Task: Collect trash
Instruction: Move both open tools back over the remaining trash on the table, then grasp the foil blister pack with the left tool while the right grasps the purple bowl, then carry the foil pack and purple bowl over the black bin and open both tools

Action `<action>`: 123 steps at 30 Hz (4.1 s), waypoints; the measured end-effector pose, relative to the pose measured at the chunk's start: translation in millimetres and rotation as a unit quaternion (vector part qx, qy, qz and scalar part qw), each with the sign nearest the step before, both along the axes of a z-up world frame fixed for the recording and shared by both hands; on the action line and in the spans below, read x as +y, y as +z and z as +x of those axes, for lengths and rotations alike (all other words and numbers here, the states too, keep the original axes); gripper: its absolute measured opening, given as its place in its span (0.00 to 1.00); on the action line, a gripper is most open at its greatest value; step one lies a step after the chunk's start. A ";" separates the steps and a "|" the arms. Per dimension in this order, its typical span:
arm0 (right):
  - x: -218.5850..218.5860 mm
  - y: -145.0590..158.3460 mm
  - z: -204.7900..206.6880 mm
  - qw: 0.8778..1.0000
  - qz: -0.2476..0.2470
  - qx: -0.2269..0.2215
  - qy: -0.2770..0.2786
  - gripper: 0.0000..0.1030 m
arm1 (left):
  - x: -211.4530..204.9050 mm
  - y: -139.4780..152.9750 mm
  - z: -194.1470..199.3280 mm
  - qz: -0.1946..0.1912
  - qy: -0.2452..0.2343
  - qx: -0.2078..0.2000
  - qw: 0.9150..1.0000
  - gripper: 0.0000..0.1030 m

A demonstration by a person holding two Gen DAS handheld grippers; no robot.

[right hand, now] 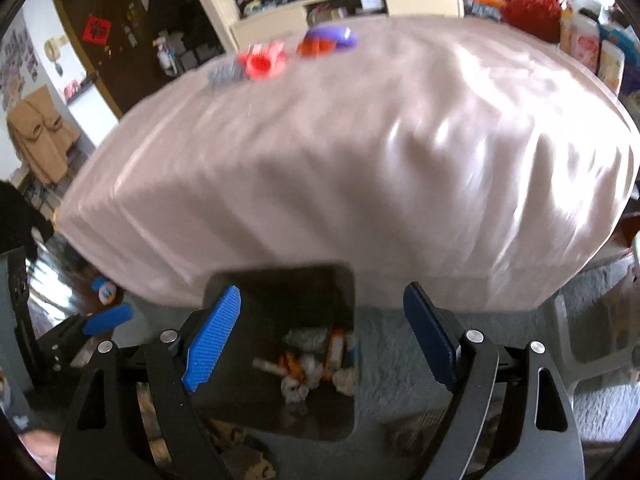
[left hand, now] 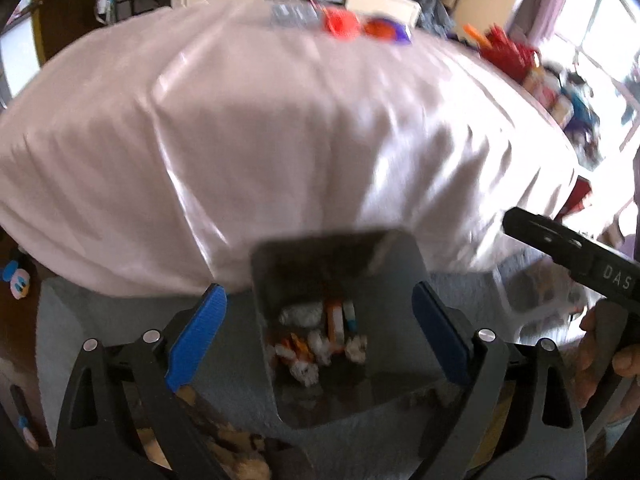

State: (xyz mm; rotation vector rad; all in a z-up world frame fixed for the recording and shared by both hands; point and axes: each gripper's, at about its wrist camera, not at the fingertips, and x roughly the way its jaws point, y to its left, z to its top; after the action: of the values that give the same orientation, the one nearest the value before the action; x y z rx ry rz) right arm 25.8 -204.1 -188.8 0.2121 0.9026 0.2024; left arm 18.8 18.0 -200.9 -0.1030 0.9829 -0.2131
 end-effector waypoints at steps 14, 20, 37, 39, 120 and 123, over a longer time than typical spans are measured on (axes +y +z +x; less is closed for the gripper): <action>-25.9 86.5 93.8 0.997 -0.016 -0.064 -0.025 0.82 | 24.7 97.6 93.3 0.028 0.035 -0.063 0.997 0.90; -21.1 78.8 139.9 0.999 -0.012 -0.041 -0.028 0.82 | 17.1 93.0 137.9 0.041 0.035 -0.063 0.997 0.90; -10.7 37.8 245.0 0.999 -0.009 0.010 -0.050 0.83 | -1.3 47.3 235.5 0.043 0.030 -0.042 0.998 0.86; -6.3 36.6 253.7 0.999 -0.008 0.010 -0.050 0.89 | -4.3 43.9 243.0 0.043 0.028 -0.041 0.998 0.86; 21.1 76.1 9.2 0.999 -0.039 -0.037 -0.007 0.77 | -16.4 79.2 4.2 0.027 -0.003 -0.065 0.997 0.59; 21.7 48.5 1.8 0.999 -0.039 -0.014 -0.010 0.77 | -17.4 52.1 -5.0 0.029 0.000 -0.044 0.999 0.59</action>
State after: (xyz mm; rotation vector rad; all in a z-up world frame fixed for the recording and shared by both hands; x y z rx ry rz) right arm 27.6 -182.4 -140.3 0.1462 0.8779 0.1512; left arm 13.8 0.6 -148.8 -0.0414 0.9005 -0.1870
